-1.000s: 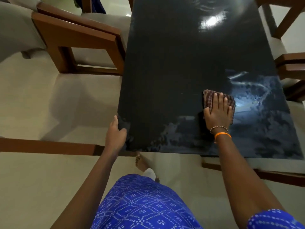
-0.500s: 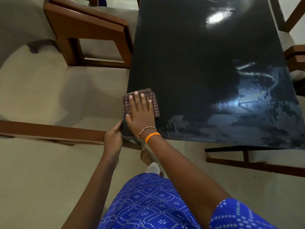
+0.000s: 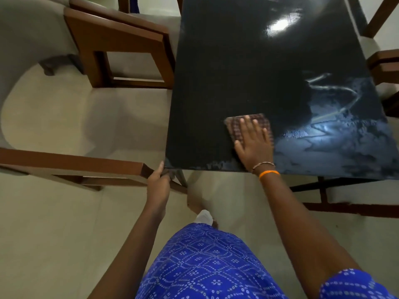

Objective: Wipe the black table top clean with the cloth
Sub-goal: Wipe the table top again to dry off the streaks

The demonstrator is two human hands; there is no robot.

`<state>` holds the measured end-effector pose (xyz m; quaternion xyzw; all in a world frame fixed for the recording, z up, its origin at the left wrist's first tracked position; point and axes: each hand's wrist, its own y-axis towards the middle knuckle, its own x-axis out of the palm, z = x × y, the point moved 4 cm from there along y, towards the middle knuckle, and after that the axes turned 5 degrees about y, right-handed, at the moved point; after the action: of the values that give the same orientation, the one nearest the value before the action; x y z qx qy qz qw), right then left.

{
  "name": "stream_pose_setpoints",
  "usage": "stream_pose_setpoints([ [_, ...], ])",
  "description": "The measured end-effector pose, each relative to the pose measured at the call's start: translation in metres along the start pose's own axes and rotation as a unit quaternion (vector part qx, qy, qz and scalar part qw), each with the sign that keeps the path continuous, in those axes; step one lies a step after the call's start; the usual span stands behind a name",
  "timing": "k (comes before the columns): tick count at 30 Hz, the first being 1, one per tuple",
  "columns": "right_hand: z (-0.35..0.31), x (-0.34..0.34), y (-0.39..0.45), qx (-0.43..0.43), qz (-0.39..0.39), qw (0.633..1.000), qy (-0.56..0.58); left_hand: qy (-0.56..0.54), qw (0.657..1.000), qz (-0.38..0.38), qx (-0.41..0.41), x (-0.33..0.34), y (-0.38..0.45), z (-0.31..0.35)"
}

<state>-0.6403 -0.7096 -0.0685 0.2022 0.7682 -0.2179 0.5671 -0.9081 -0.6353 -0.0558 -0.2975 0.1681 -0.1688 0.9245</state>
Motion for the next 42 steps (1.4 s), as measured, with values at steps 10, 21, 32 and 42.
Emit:
stream_pose_setpoints([
  [10, 0.044, -0.012, -0.029, 0.195, 0.057, 0.979, 0.027, -0.014, 1.000, -0.005, -0.001, -0.008, -0.008, -0.009],
  [21, -0.186, 0.063, -0.038, -0.150, -0.091, 0.984, 0.022, 0.044, 0.997, -0.060, 0.033, -0.013, -0.006, -0.007],
  [32, -0.062, 0.025, -0.058, -0.258, -0.043, 0.964, -0.048, 0.175, 0.963, -0.205, -0.006, 0.029, -0.034, -0.014],
  [42, 0.163, -0.041, -0.106, 0.040, -0.003, 0.998, -0.039, 0.287, 0.905, -0.312, 0.044, 0.099, -0.046, 0.022],
])
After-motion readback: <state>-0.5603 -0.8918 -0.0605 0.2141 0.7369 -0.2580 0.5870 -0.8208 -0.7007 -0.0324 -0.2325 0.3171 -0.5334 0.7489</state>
